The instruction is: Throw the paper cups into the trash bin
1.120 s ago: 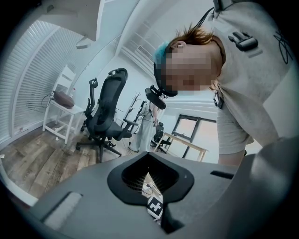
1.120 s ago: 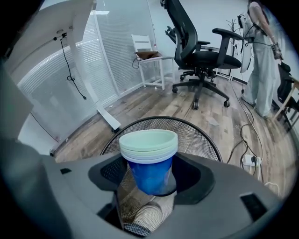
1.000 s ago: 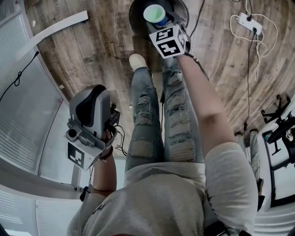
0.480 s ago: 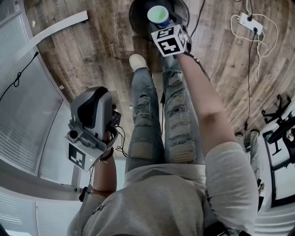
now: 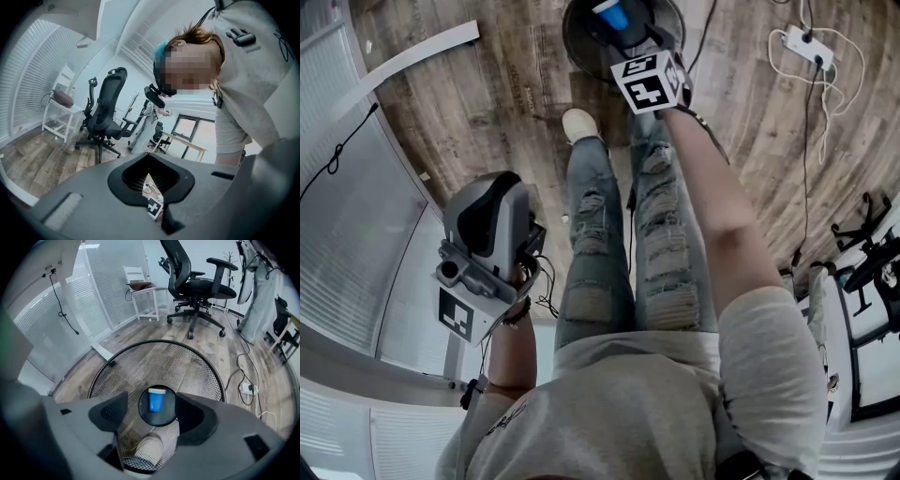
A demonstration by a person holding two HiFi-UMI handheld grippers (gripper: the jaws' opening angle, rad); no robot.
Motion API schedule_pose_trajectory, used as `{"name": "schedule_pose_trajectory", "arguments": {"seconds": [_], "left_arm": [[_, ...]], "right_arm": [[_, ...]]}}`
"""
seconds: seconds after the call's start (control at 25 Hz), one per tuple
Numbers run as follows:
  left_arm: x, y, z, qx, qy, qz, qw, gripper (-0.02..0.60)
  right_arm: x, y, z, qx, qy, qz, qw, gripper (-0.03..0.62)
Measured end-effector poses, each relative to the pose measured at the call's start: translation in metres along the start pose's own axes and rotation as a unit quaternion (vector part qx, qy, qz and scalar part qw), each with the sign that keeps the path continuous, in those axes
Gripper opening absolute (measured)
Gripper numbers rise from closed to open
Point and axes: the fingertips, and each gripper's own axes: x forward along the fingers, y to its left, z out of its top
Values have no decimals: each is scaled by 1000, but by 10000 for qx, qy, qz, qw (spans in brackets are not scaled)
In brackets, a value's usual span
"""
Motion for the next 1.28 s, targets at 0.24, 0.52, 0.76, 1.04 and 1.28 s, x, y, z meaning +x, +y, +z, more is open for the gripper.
{"name": "schedule_pose_trajectory", "arguments": {"seconds": [0.24,0.52,0.76,1.04,1.28], "left_arm": [[1,-5,10,54,-98,-60,9999,4],[-1,-13,27,138,-220,-99,9996,4],[-2,-21,42,253,-319,-95,9991,5],[-5,-32,52,309,-382,-112,9987,4],[-7,-45,71,426,-439,-175,9980,5]], "right_arm": [[-11,3,12,-103,-82,6,9999,293],[-37,10,35,-156,-274,34,9995,292],[-58,16,45,-219,-346,54,9991,292],[-84,30,57,-443,-410,159,9980,293],[-111,40,66,-557,-540,249,9967,293]]}}
